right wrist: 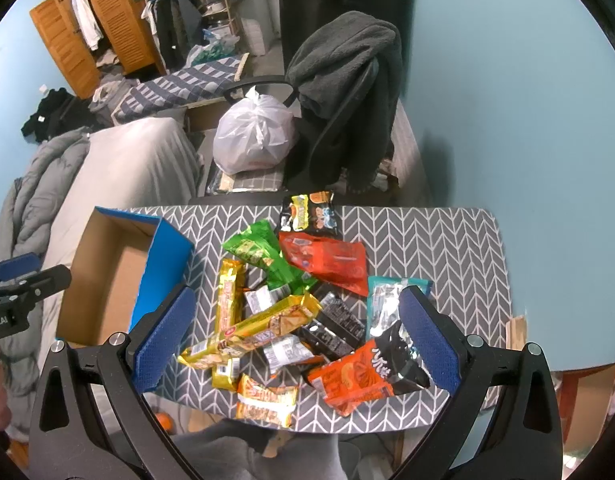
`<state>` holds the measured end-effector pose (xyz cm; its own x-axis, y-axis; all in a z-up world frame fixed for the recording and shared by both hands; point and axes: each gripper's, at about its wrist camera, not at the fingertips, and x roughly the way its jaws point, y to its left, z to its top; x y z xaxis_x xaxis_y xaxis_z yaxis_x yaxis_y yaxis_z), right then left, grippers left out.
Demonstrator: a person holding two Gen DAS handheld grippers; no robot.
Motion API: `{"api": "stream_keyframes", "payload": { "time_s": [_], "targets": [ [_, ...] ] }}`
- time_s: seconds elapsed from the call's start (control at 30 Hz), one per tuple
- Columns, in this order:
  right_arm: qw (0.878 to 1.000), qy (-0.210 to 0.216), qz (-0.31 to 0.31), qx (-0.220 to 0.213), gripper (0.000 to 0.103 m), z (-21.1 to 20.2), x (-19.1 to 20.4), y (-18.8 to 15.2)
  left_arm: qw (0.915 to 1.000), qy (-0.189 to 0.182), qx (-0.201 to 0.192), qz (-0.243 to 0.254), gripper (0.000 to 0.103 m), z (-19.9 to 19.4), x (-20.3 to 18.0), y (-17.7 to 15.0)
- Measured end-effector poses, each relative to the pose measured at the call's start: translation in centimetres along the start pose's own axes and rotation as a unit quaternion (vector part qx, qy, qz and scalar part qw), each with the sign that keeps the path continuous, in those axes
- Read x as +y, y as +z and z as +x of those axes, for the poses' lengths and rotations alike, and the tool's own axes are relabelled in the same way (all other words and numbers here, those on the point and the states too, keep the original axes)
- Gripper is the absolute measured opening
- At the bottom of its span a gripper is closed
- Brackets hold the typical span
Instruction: Organize snacks
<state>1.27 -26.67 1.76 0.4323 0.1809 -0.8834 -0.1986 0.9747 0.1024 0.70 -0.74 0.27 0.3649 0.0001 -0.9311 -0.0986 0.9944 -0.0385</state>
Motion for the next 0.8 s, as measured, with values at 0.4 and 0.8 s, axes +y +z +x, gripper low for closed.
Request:
{"api": "stream_keyframes", "payload": {
  "time_s": [0.4,0.8],
  "targets": [
    [1.0,0.004,-0.004,0.005,0.1,0.15,-0.15,0.24,1.0,-0.004,-0.001,-0.002,0.082,-0.06,-0.37,-0.2],
    [1.0,0.004,-0.003,0.006,0.1,0.12,-0.21,0.36,1.0,-0.005,-0.002,0.003,0.082,-0.22,-0.75,-0.57]
  ]
}}
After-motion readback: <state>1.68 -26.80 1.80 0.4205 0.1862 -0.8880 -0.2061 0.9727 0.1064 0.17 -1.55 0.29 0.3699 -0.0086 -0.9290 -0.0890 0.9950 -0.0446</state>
